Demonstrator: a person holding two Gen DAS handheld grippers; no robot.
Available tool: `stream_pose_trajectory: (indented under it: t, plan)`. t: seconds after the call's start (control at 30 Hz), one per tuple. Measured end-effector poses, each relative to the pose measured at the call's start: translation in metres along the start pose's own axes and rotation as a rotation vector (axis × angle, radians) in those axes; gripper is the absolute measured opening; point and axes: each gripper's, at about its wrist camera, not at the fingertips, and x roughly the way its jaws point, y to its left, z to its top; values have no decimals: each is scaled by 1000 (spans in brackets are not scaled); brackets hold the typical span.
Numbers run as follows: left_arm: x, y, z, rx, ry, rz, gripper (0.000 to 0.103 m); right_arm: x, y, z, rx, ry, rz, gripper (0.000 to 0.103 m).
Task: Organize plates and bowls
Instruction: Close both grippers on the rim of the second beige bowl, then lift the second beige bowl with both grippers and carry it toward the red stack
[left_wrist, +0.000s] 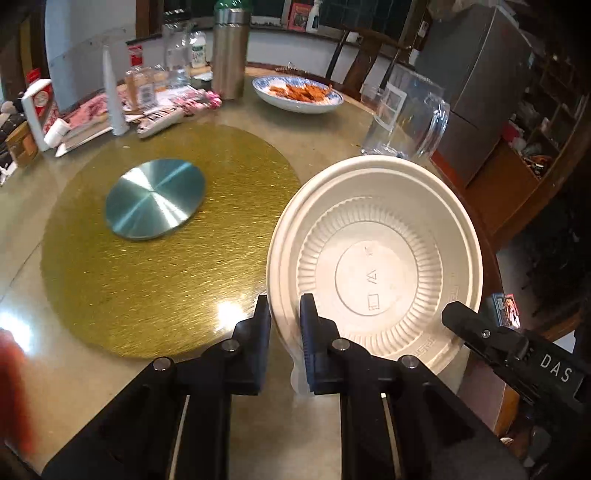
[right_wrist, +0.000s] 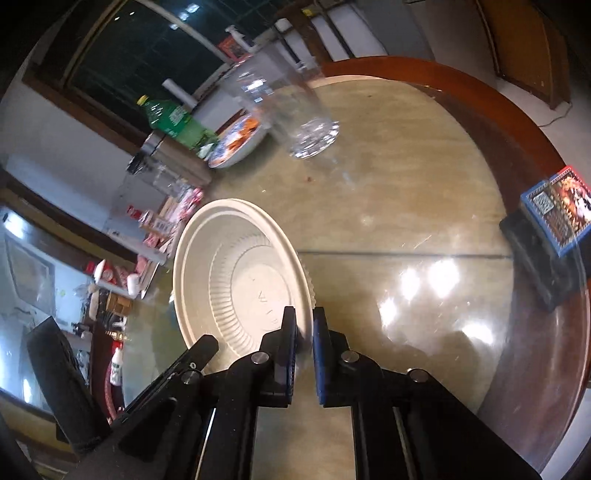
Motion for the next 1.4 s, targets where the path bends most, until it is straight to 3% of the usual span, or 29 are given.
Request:
stream_pose_trajectory:
  t: [0.43,1.07,1.4]
  plan:
    - [-43,58,-37,-46,-45,56,14,-6,59,-72,-95,6,46,8]
    - [-75,118,-75,-121,-69,57,15,-7,111,-130,-212,19,34,8]
    - [-98,144,-94,-148,-101,84,15,-9,132,-156,-270,28,71,8]
